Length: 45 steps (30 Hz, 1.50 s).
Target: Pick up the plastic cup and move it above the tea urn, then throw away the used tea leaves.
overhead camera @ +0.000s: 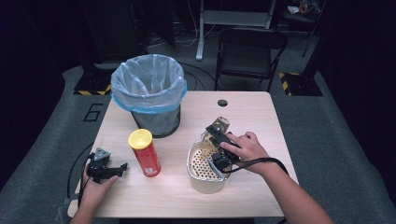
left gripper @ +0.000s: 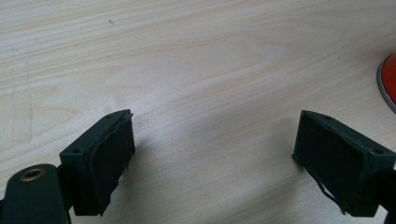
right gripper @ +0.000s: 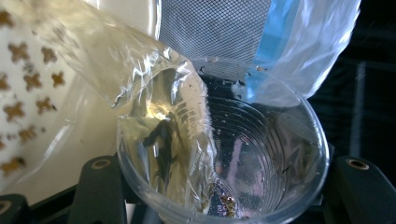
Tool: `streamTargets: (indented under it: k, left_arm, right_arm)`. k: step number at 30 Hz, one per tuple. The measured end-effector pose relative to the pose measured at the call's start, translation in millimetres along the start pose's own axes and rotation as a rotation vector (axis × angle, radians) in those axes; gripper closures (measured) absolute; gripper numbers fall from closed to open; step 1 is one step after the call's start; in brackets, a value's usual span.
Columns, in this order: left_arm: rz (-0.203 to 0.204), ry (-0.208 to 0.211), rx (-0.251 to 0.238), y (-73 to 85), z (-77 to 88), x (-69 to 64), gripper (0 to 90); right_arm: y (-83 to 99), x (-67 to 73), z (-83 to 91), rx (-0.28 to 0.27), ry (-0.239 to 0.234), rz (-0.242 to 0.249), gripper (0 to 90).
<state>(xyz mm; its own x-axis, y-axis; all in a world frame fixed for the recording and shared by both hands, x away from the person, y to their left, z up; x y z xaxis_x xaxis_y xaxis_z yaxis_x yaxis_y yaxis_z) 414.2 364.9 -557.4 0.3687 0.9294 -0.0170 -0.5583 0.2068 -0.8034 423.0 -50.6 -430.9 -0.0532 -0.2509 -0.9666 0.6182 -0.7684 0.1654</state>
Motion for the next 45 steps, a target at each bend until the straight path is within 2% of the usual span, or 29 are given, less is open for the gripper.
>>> streamTargets:
  k: [1, 2, 3, 4, 5, 7, 8, 10, 11, 13, 14, 17, 19, 35, 39, 41, 45]
  left_arm:
    - [-0.001, 0.000, 0.000, 0.0, 0.0, 0.0, 12.0]
    - [-0.001, 0.000, 0.000, 0.0, 0.0, 0.0, 12.0]
    - [-0.001, 0.000, 0.001, 0.0, 0.0, 0.1, 12.0]
    - [-0.001, 0.000, 0.001, 0.0, 0.1, 0.1, 12.0]
    - [-0.001, 0.000, 0.001, 0.0, 0.0, 0.1, 12.0]
    - [-0.002, 0.000, 0.001, 0.0, 0.1, 0.1, 11.9]
    - [-0.001, 0.000, 0.001, 0.0, 0.0, 0.1, 12.0]
    - [-0.001, 0.000, 0.001, 0.0, 0.0, 0.0, 12.0]
    - [-0.001, 0.001, 0.001, 0.0, 0.1, 0.0, 12.0]
    - [-0.001, 0.001, 0.001, 0.0, 0.1, 0.1, 12.0]
    - [0.000, 0.000, 0.000, 0.0, 0.0, 0.0, 12.0]
    - [-0.001, 0.001, 0.000, 0.0, 0.0, 0.1, 12.0]
    - [-0.001, 0.000, 0.001, 0.0, 0.0, 0.0, 12.0]
    - [-0.001, 0.000, 0.001, 0.0, 0.0, 0.1, 12.0]
    - [0.001, 0.000, 0.000, 0.0, 0.0, -0.1, 11.9]
    - [0.000, 0.000, 0.000, 0.0, 0.0, 0.0, 12.0]
    - [0.001, 0.000, -0.001, 0.0, 0.0, -0.1, 12.0]
  right_arm:
    - [-1.7, 0.3, 0.3, 0.008, 0.002, 0.048, 37.3]
    - [-1.7, 0.3, 0.3, 0.008, 0.002, 0.048, 37.3]
    - [-3.2, 0.9, 0.9, 0.013, 0.014, 0.086, 37.2]
    - [-6.4, 0.4, 2.8, 0.035, 0.031, 0.192, 37.1]
    - [-6.4, 0.4, 2.8, 0.035, 0.031, 0.192, 37.1]
    - [-8.8, 0.3, 4.2, 0.042, 0.036, 0.243, 36.9]
    - [-12.4, 3.1, 4.5, 0.030, -0.013, 0.317, 36.9]
    - [-15.6, 3.6, 5.3, 0.031, 0.009, 0.351, 36.8]
    - [-16.2, 4.8, 5.7, 0.031, -0.004, 0.347, 36.8]
    - [-17.5, 5.1, 6.5, 0.031, 0.007, 0.355, 36.8]
    - [-17.2, 7.9, 8.1, 0.040, -0.012, 0.337, 36.7]
    - [-17.8, 4.2, 9.1, 0.035, -0.003, 0.341, 36.7]
    - [-19.2, 1.4, 9.5, 0.027, -0.012, 0.327, 36.5]
    - [-20.1, -0.4, 11.4, 0.016, -0.013, 0.311, 36.3]
    - [-20.2, -0.8, 12.8, 0.011, -0.008, 0.290, 36.2]
    - [-20.1, -1.8, 14.0, 0.011, -0.016, 0.301, 36.2]
    - [-19.0, -3.9, 16.3, 0.015, -0.013, 0.294, 36.0]
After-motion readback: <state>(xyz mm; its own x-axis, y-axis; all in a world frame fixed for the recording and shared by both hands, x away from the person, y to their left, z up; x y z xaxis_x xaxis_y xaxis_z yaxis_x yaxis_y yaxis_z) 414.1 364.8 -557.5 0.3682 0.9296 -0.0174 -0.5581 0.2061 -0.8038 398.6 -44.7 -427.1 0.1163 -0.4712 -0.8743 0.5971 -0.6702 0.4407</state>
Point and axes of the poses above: each handheld gripper's, and its own axes: z roughly backward along the jaws, y roughly out of its underside, x roughly to its left, the point moved 4 cm from there along -z, roughly forward along the jaws, and after that the axes turned 6 degrees about -x, right-handed, at the moved point
